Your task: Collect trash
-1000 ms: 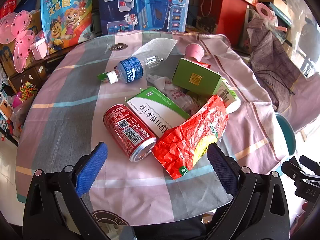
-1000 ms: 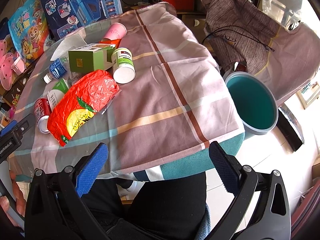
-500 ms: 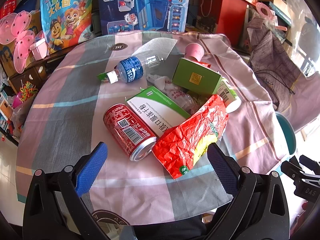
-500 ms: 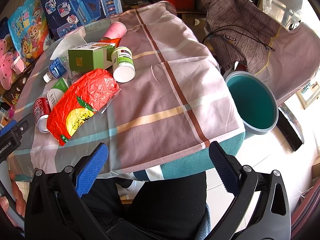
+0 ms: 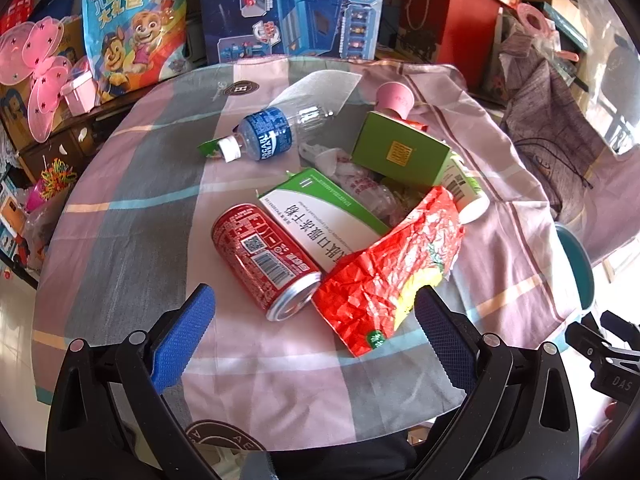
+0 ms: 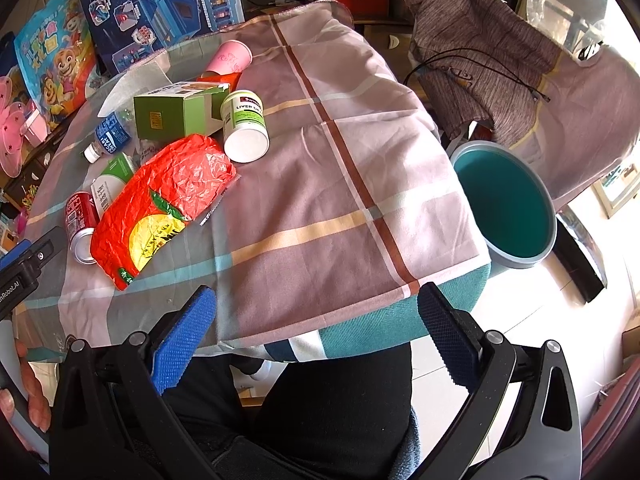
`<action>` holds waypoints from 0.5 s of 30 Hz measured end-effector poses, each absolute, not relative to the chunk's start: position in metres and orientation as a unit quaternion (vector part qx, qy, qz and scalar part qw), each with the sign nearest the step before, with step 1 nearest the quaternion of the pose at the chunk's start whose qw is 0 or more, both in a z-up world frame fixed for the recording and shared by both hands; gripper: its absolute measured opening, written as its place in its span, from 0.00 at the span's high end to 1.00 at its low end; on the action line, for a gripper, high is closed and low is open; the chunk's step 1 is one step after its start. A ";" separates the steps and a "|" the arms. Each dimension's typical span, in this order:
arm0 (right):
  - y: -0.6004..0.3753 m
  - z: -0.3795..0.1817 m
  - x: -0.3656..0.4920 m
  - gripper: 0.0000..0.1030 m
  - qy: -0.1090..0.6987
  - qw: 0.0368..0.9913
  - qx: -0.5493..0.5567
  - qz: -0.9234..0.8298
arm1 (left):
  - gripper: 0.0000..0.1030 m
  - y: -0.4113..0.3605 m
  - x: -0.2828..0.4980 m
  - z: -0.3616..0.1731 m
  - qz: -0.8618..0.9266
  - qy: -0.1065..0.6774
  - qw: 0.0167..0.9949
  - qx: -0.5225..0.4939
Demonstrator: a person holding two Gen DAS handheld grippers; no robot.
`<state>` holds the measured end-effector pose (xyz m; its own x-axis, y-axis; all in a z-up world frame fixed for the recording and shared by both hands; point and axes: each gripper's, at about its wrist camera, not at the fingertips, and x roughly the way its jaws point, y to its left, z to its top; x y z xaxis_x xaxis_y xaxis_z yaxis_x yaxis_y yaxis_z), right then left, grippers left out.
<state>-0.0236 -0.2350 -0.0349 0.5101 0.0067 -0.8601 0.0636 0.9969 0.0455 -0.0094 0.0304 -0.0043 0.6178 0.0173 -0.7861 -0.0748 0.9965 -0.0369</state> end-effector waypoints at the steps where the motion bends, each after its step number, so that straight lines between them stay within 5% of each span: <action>1: -0.235 -0.034 -0.022 0.06 0.494 0.869 0.033 -0.017 | 0.03 0.035 -0.008 -0.005 0.027 0.439 0.898 -0.034; 15: -0.237 -0.047 0.000 0.06 0.508 0.860 0.034 -0.015 | 0.03 0.092 0.047 -0.022 0.078 0.488 0.864 -0.099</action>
